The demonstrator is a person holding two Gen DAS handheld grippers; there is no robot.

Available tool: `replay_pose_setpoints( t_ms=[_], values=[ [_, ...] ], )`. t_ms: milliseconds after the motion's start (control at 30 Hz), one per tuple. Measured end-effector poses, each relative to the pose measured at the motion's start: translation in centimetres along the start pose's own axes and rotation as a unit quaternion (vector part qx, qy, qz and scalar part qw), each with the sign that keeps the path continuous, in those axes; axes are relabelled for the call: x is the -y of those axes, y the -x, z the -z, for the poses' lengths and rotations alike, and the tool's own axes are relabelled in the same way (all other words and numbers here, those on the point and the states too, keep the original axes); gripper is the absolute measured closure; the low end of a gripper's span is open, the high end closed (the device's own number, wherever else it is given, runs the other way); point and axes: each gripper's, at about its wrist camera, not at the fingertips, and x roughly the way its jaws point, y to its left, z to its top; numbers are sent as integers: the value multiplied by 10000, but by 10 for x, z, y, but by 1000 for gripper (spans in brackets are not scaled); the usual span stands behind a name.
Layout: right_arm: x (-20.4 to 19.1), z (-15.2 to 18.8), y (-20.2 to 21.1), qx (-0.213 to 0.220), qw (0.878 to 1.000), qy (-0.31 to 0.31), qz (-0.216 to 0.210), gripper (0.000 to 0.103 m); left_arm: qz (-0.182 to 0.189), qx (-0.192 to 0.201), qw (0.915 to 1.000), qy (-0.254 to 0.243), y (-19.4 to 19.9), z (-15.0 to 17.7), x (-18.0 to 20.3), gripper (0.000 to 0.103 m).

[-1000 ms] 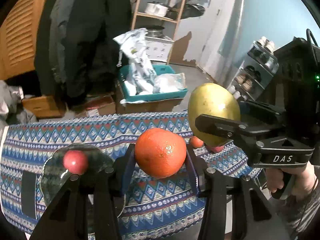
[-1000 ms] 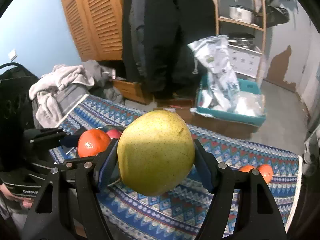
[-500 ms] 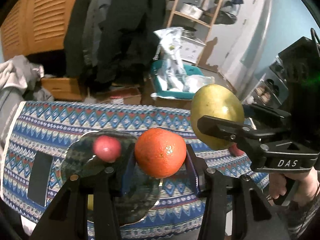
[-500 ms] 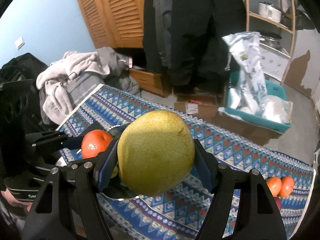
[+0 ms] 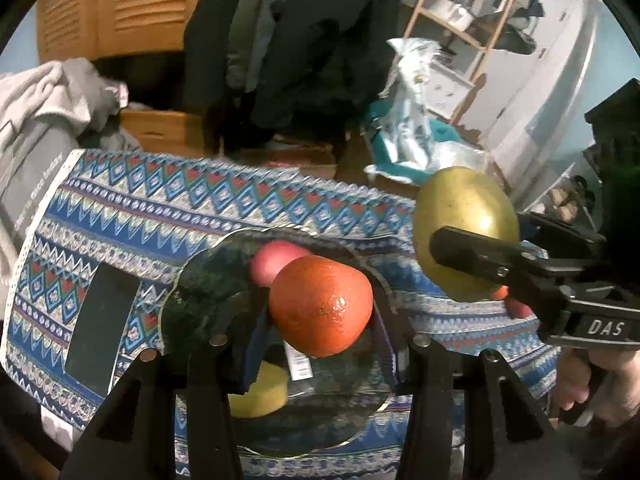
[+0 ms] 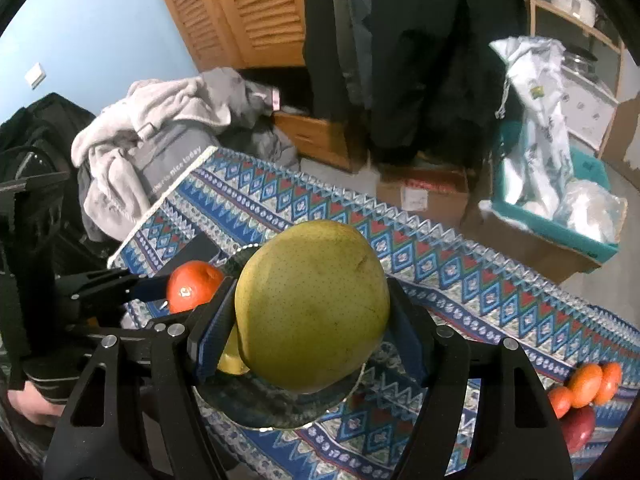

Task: Organize fruits
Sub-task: 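Lower the orange into the glass bowl with the left tool while the right tool lowers the pear in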

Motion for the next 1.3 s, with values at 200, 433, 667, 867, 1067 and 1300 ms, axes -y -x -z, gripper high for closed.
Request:
replay_pose_setpoints(
  t_ms=[200, 433, 667, 867, 1067, 1300],
  values=[
    [2, 5, -30, -310, 9995, -83, -76, 31, -242, -339, 9989, 194, -28, 6, -24, 55],
    [6, 18, -61, -679, 9976, -142, -59, 31, -282, -728, 9953, 571, -54, 16, -48, 55],
    [4, 32, -82, -950, 9953, -147, -113, 31, -383, -995, 9918, 699, -68, 27, -57, 55],
    [1, 45, -97, -1153, 9932, -48, -154, 31, -441, -1107, 9910, 613, -74, 34, -56, 55],
    [3, 56, -107, -1359, 9905, -87, -182, 31, -461, -1228, 9895, 606, -77, 35, -54, 52],
    [16, 59, -106, -1359, 9899, -332, -233, 32, -501, -1288, 9884, 623, -77, 37, -54, 51]
  ],
)
